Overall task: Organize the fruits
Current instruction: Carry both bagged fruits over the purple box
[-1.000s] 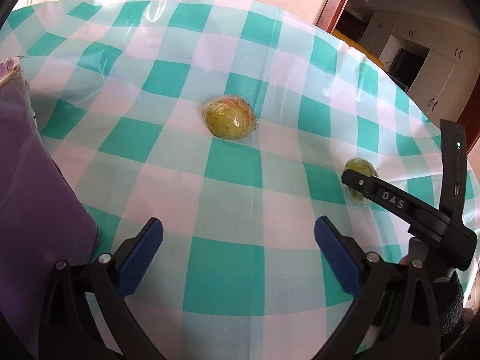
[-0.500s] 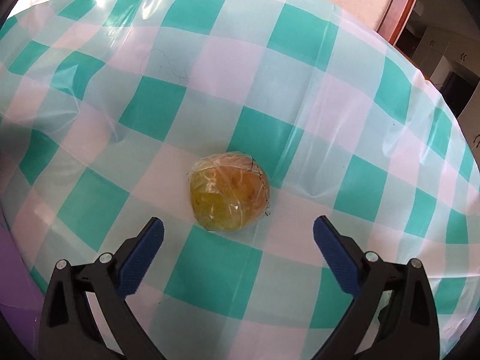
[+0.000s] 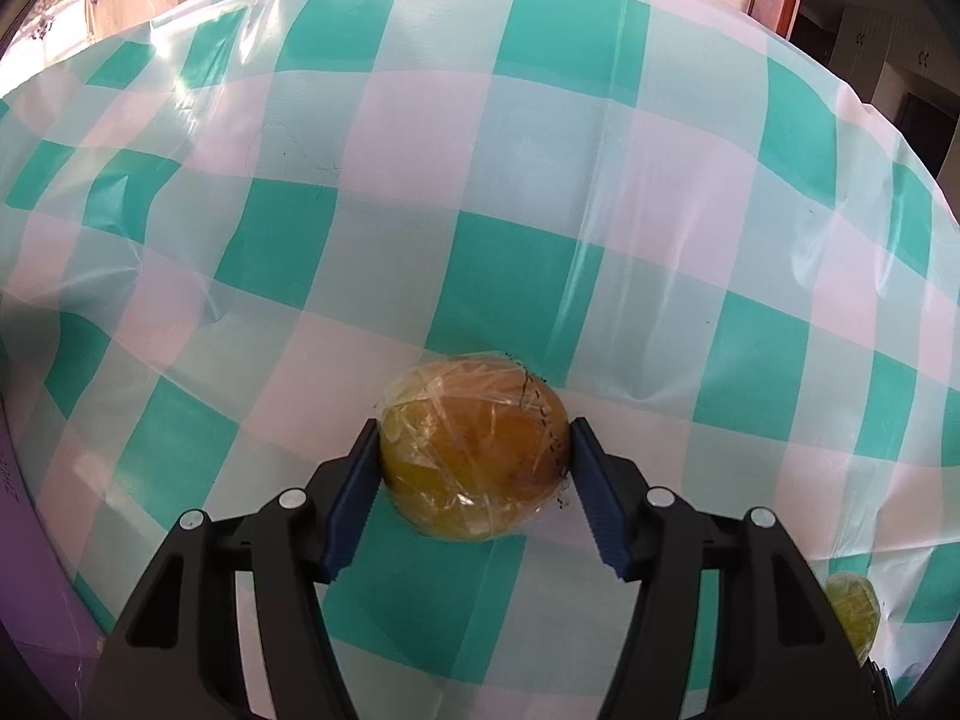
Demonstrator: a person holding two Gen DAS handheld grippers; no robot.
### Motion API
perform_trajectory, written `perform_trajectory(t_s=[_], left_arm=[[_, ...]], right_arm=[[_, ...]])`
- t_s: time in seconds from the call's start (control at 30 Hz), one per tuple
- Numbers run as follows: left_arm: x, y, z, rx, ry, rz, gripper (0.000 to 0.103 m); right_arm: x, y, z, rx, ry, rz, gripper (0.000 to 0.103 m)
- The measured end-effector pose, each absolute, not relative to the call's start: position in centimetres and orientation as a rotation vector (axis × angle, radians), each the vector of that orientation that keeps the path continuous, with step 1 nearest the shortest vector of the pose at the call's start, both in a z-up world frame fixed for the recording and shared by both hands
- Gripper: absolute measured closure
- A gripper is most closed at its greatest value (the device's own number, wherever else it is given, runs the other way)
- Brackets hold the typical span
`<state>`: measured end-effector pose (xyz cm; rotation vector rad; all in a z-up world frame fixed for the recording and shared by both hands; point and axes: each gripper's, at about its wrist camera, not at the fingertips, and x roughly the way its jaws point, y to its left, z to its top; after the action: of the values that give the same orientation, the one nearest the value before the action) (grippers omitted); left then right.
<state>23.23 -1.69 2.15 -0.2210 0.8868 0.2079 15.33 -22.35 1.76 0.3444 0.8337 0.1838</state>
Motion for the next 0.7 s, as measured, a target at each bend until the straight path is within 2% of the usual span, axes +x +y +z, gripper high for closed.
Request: perform_trajectory(t_s=[0.2,0.7], left_arm=[[17.3,-4.2,2.6,-0.121,0.863,0.125,0.041],[5.9,-3.8,1.6,-0.142,0.848,0.060,0.041]], right_arm=[[15.2,-22.5,1.7,0.346,0.831,0.184,0.046],[15.3,-22.5,1.6,0.346,0.835,0.185,0.046]])
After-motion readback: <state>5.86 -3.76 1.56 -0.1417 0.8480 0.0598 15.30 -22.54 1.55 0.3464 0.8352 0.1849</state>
